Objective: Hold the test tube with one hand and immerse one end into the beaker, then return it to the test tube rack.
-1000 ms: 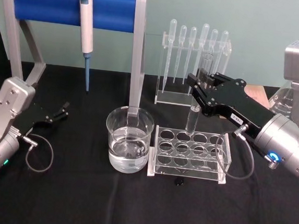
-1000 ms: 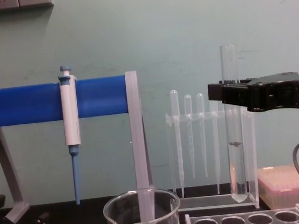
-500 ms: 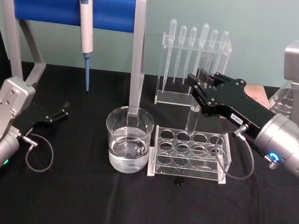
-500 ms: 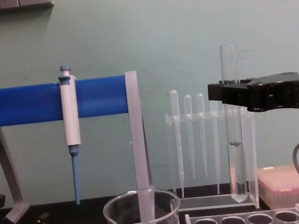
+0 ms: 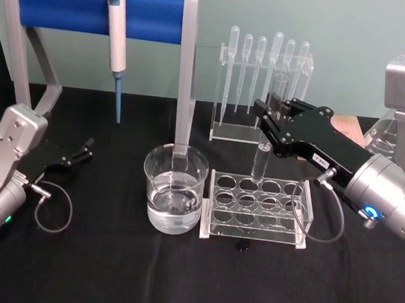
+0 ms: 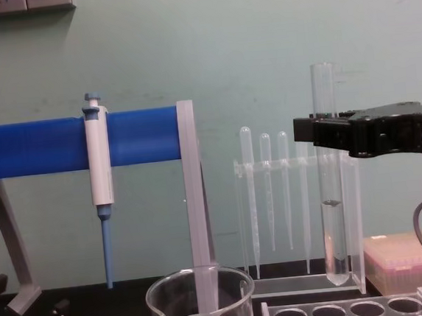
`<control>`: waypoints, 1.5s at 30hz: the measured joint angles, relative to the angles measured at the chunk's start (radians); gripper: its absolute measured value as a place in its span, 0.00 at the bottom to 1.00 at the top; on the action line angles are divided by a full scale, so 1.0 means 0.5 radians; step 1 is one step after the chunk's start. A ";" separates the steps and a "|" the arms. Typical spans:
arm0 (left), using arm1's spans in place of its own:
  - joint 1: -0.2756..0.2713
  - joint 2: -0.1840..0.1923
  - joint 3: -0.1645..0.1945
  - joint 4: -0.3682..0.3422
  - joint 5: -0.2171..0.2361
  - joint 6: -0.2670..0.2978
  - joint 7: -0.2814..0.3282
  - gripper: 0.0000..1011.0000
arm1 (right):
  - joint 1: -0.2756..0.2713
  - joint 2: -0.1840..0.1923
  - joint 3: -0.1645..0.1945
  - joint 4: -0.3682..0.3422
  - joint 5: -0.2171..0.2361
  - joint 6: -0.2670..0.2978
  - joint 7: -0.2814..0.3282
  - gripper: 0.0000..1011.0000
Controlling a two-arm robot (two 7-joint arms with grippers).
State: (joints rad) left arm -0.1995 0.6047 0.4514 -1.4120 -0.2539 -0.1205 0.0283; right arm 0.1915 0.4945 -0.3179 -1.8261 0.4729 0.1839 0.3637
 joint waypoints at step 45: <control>0.000 0.000 0.000 0.000 0.000 0.000 0.000 0.99 | 0.000 0.000 0.000 0.000 0.000 0.000 0.000 0.23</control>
State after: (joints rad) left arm -0.1995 0.6047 0.4514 -1.4120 -0.2539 -0.1205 0.0283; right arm 0.1915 0.4945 -0.3179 -1.8261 0.4729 0.1840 0.3637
